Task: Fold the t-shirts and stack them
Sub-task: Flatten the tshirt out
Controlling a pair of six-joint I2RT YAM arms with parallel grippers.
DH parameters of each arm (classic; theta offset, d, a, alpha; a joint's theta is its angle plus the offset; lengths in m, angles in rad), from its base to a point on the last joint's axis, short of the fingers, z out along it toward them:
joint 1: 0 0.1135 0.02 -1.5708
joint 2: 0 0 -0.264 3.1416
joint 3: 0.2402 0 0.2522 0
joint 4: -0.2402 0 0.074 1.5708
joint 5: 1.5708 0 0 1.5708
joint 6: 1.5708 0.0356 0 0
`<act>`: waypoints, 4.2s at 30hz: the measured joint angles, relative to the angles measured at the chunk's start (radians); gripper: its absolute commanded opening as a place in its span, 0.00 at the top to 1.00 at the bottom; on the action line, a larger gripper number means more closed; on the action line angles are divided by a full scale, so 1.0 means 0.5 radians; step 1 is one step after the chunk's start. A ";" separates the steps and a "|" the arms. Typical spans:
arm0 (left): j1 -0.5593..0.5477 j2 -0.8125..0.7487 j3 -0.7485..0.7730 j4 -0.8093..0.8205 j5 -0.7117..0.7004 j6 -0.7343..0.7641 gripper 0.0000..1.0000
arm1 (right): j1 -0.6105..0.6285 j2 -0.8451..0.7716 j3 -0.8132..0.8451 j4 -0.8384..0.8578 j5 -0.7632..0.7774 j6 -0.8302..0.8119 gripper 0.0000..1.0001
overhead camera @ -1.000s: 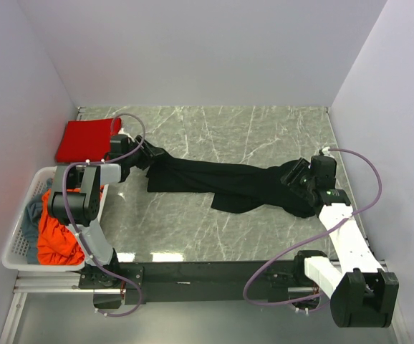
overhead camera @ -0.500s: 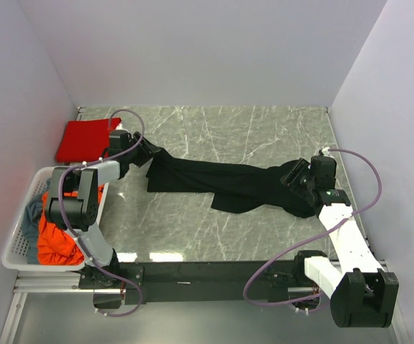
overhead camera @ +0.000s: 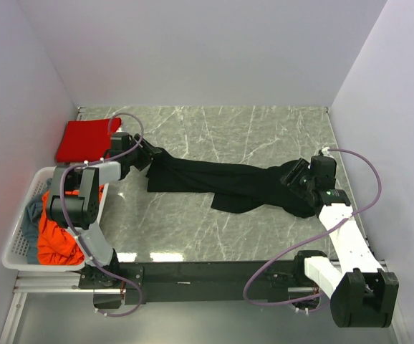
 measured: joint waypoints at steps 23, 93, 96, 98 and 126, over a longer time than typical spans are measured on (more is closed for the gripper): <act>0.000 0.104 0.123 0.031 0.000 -0.002 0.52 | 0.000 -0.003 -0.055 0.003 -0.001 -0.001 0.39; -0.105 0.169 0.249 -0.267 -0.301 0.258 0.54 | 0.000 -0.013 -0.066 0.034 -0.018 0.008 0.39; -0.105 0.169 0.261 -0.266 -0.301 0.264 0.57 | 0.000 -0.018 -0.066 0.034 -0.018 0.007 0.39; -0.105 0.169 0.262 -0.265 -0.301 0.265 0.65 | 0.000 -0.018 -0.067 0.034 -0.018 0.007 0.39; -0.105 -0.112 0.279 -0.604 -0.369 0.415 0.99 | -0.023 0.101 -0.037 -0.027 0.185 0.046 0.39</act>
